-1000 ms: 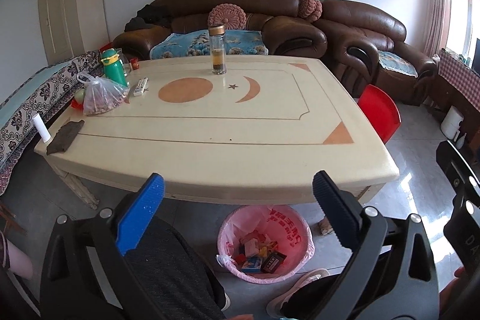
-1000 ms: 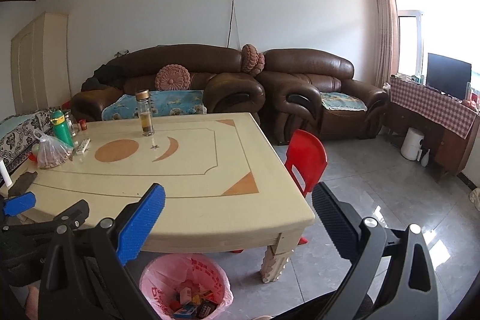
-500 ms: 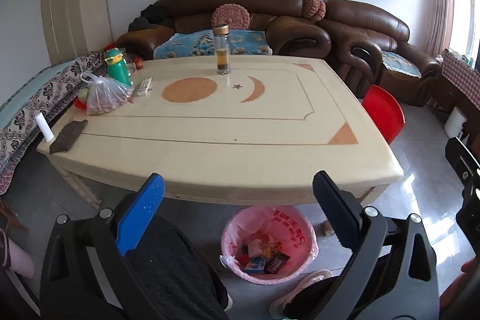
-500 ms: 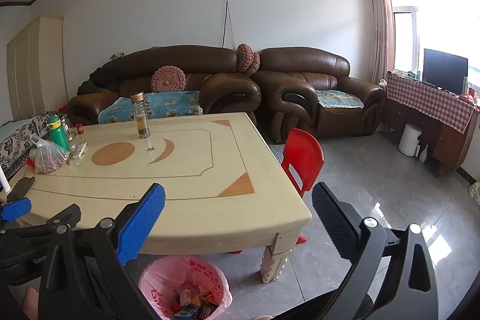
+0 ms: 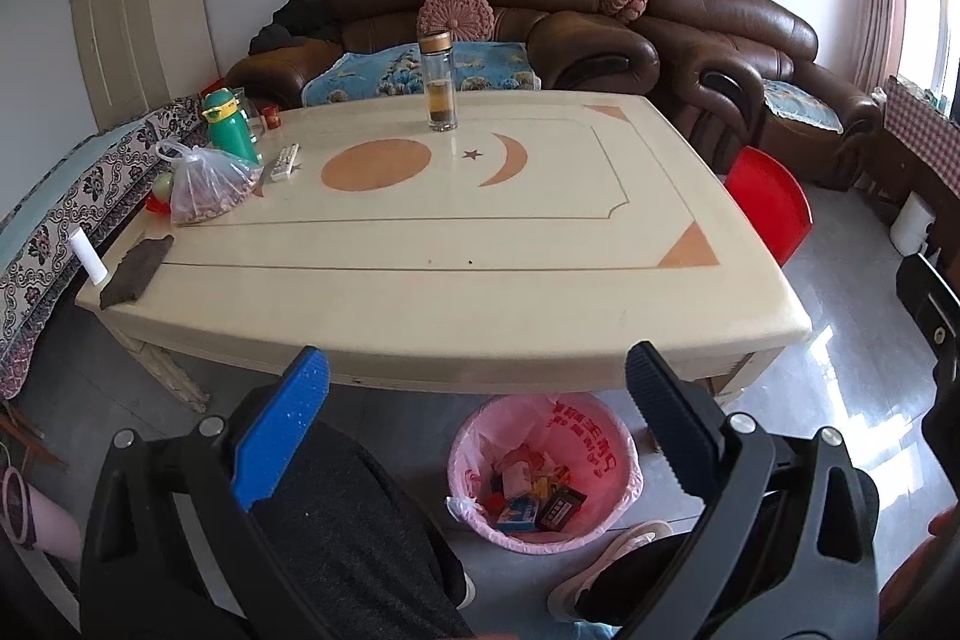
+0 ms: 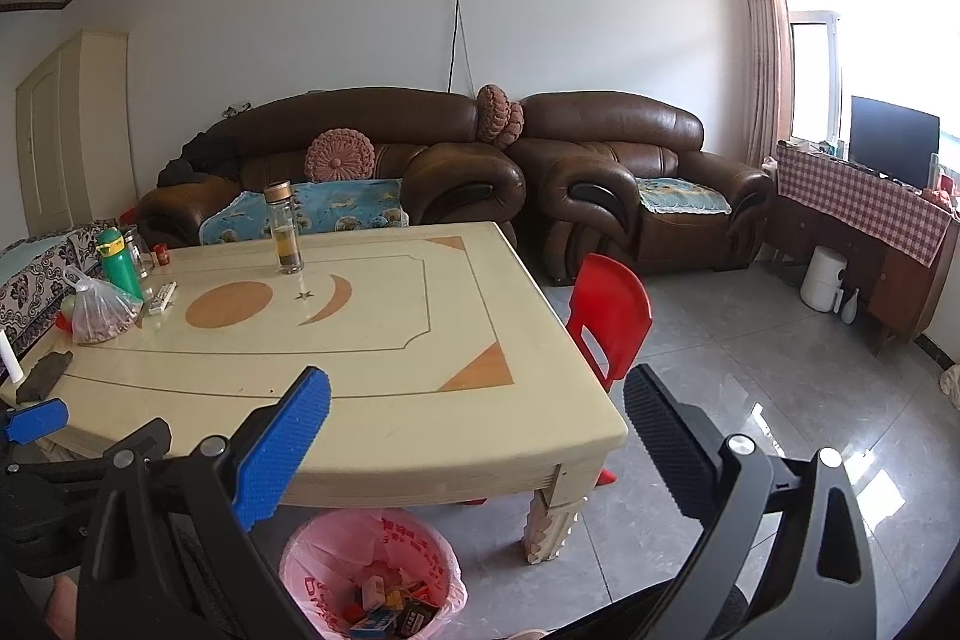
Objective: Collect trash
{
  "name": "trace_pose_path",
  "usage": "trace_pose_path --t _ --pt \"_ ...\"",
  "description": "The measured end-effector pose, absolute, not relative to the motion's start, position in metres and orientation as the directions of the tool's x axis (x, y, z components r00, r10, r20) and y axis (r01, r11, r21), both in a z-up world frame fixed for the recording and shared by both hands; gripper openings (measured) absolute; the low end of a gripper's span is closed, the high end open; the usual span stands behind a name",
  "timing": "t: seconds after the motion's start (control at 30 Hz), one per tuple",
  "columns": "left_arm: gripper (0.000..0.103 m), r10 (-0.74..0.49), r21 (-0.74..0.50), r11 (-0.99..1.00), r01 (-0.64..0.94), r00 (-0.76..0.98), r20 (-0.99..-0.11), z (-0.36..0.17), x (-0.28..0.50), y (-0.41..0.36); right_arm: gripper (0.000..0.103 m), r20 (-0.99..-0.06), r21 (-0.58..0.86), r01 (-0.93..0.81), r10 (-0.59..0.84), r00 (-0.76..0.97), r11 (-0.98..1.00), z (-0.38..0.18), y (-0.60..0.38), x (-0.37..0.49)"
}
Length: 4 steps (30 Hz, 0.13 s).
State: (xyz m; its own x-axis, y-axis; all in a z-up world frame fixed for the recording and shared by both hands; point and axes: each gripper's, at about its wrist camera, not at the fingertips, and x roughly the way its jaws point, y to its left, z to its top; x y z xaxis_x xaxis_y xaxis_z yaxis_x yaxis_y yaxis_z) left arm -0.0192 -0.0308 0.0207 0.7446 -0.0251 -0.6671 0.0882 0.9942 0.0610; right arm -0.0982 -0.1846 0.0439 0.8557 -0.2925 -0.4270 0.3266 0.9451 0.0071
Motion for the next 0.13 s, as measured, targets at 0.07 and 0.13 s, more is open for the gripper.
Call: trace_pose_path --t 0.07,0.13 --pt "0.097 -0.025 0.068 0.993 0.094 0.745 -0.666 0.021 -0.0191 -0.0322 0.096 -0.428 0.007 0.326 -0.291 0.856 0.945 0.0436 -0.1845 -0.0992" --pt "0.097 -0.021 0.074 0.993 0.094 0.744 -0.668 0.0206 -0.0195 -0.0332 0.096 -0.427 0.007 0.325 -0.291 0.856 0.946 0.0434 -0.1842 -0.0995"
